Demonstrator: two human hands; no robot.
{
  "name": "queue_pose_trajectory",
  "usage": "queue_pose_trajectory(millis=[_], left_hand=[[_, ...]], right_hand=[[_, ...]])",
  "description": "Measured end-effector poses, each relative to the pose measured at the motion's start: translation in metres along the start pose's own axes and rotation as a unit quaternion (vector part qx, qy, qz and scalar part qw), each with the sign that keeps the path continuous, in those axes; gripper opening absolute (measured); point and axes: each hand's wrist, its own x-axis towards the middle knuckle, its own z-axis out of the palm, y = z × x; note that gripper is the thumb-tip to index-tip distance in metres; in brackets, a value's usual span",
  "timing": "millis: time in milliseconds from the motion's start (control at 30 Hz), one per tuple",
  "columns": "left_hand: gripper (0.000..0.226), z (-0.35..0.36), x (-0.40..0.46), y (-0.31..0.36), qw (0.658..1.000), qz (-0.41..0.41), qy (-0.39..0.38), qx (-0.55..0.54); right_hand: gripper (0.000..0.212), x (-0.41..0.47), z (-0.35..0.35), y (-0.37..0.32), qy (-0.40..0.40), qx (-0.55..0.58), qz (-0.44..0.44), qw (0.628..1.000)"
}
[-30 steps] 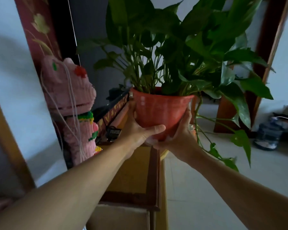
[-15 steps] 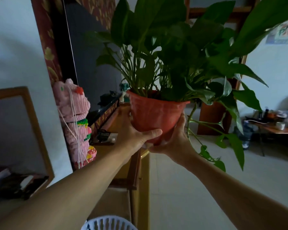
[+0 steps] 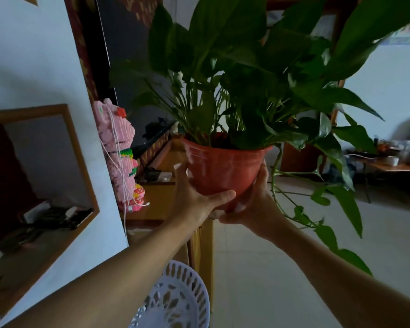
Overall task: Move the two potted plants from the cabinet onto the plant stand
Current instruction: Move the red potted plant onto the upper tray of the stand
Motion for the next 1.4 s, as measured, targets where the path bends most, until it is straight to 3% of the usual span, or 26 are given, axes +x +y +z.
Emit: queue_pose_trajectory(millis=[267,567,1067,1167,1400], left_hand=[[0.114,-0.037,-0.048,-0.012,0.999,-0.009,-0.032,0.003],[0.102,-0.082,-0.11,-0.076,0.998,-0.008,-0.067,0.012],[0.098,-0.081,-0.15,-0.229,0.996,0.049,-0.048,0.048],[0.105,-0.085,-0.152,-0.254,0.997,0.048,-0.045,0.048],[0.09,-0.105,-0.142,-0.293,0.994,0.077,-0.01,0.075]], right_hand=[[0.137,-0.056,0.041,-0.007,0.024,-0.022,0.025,0.999],[0.135,-0.139,0.109,0.011,0.037,-0.013,0.067,0.997],[0.135,-0.198,0.174,0.134,0.028,-0.018,0.093,0.995],[0.139,-0.203,0.189,0.156,0.028,-0.036,0.091,0.995],[0.139,-0.19,0.225,0.186,0.032,-0.011,0.042,0.999]])
